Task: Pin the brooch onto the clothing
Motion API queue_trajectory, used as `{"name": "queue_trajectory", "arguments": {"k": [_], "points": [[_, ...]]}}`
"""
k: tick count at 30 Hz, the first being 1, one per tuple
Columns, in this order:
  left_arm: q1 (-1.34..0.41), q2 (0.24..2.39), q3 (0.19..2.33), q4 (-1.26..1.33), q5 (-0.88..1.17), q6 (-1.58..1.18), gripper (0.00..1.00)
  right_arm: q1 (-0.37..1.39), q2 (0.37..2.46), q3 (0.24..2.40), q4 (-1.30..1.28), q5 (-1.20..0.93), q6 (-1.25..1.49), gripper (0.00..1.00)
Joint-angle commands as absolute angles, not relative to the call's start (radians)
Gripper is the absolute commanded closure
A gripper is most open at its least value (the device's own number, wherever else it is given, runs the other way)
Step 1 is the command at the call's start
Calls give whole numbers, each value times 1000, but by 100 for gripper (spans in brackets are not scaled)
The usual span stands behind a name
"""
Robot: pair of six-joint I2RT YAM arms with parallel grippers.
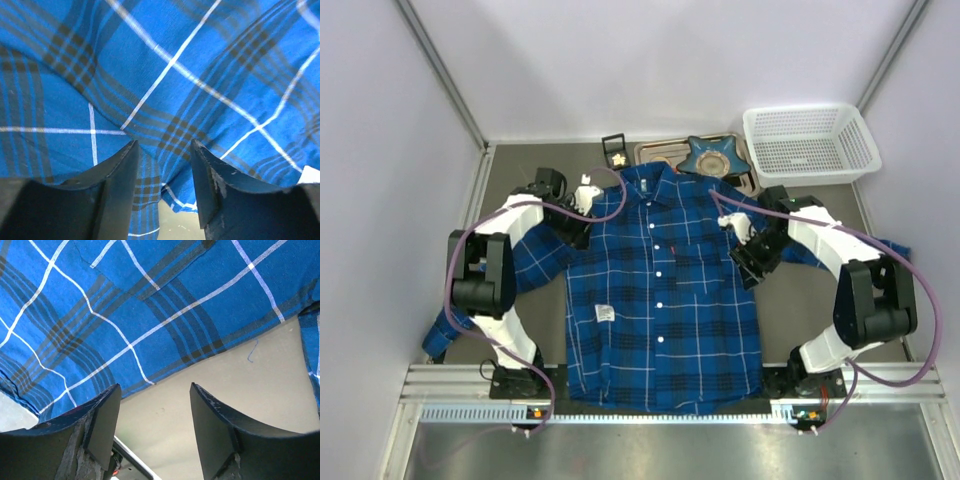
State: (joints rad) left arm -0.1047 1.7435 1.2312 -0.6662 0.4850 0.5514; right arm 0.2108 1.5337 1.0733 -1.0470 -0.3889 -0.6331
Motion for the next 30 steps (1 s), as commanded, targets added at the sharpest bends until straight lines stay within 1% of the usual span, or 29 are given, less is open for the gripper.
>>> {"name": "queue_trajectory", "arguments": {"k": [1,5,7,10,12,13,14,15,16,17,19,20,22,25,26,28,30], "points": [[-98,1801,1241,-707,330,508,51,241,1558,1054,-970,-385,-606,44],[-87,1873,1250,-721,209,550,60,268,1609,1025,-917,-347,-588,49],[-86,1905,1261,-692,114,561,63,282,1635,1023,-891,-322,-575,51],[-61,1976,1330,-686,49,581,66,285,1695,1034,-850,-311,-554,53],[-38,2034,1402,-692,31,588,67,288,1741,1061,-839,-310,-539,53],[-31,2048,1428,-704,35,591,66,288,1753,1075,-838,-307,-534,53],[-22,2052,1463,-728,84,604,63,288,1761,1095,-839,-304,-532,53],[-20,2037,1471,-748,121,618,61,290,1767,1104,-839,-304,-534,53],[-17,2017,1470,-767,170,635,52,287,1761,1112,-841,-298,-537,53],[-17,1994,1450,-790,246,691,49,288,1753,1112,-842,-295,-544,53],[-15,1902,1410,-856,307,753,39,288,1729,1112,-853,-284,-555,53],[-9,1872,1376,-894,369,826,37,288,1720,1112,-862,-285,-555,53],[-8,1784,1349,-1020,411,932,36,288,1692,1108,-876,-307,-557,53],[-11,1643,1237,-1103,468,1038,37,298,1629,1091,-900,-348,-548,53],[-18,1608,1167,-1118,482,1069,38,305,1609,1085,-907,-353,-543,53],[-32,1514,1096,-1128,492,1121,40,327,1597,1068,-908,-370,-537,53],[-75,1451,1014,-1138,488,1155,44,340,1600,1060,-908,-374,-526,53]]}}
